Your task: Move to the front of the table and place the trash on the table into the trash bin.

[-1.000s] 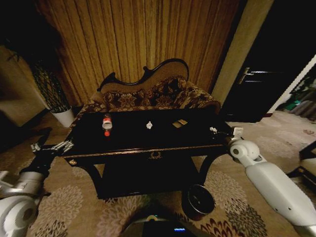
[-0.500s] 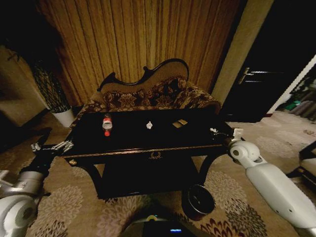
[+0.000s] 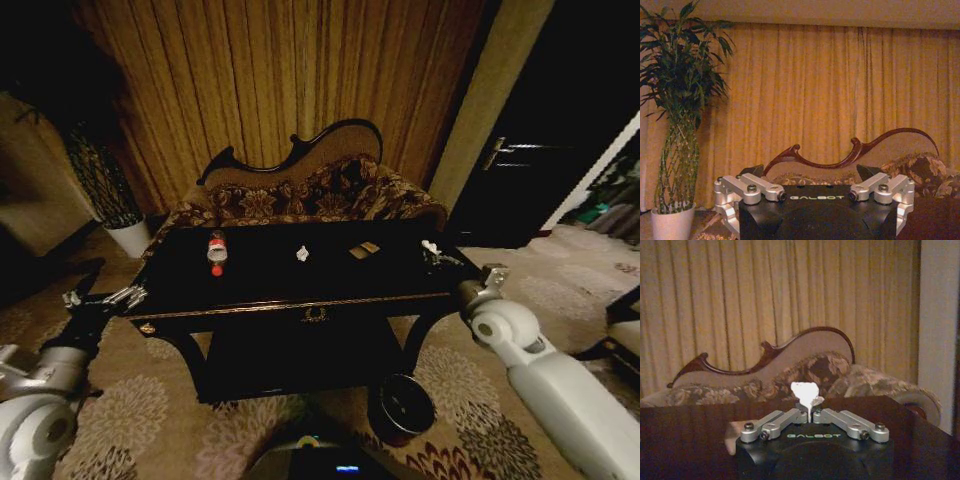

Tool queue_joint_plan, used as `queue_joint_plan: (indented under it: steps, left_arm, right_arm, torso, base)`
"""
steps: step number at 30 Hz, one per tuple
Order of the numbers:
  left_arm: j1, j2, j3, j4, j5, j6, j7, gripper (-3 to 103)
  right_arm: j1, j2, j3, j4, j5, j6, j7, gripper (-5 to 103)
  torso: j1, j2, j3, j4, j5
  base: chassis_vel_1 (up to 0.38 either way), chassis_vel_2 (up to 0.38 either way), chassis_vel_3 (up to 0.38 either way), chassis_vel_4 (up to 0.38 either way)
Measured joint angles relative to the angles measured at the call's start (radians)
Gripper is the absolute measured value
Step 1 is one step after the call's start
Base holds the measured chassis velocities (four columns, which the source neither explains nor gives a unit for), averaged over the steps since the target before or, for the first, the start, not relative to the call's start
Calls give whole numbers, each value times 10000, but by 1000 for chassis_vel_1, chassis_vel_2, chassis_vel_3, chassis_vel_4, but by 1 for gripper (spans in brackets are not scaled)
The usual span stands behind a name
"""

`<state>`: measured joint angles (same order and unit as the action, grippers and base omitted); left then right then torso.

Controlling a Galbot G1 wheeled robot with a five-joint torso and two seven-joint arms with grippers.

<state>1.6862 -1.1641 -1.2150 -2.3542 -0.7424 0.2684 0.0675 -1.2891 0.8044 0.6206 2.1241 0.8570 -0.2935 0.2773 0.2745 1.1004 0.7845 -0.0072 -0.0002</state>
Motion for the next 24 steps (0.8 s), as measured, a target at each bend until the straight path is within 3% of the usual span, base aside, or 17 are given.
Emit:
queue_joint_plan:
  steps: [6, 24]
  left_arm:
    - [-148, 5, 22, 10, -92, 18, -2, 100]
    - [-111, -105, 112, -94, 44, 15, 35, 100]
  right_arm:
    - [-1296, 506, 707, 1092, -1010, -46, -238, 1]
    - [-1951, 921, 870, 1908, -911, -377, -236, 1]
  torso:
    - [-1, 0, 0, -3, 2]
    - [0, -1, 1, -2, 2]
  base:
    - [0, 0, 0, 0]
    - [32, -32, -34, 35]
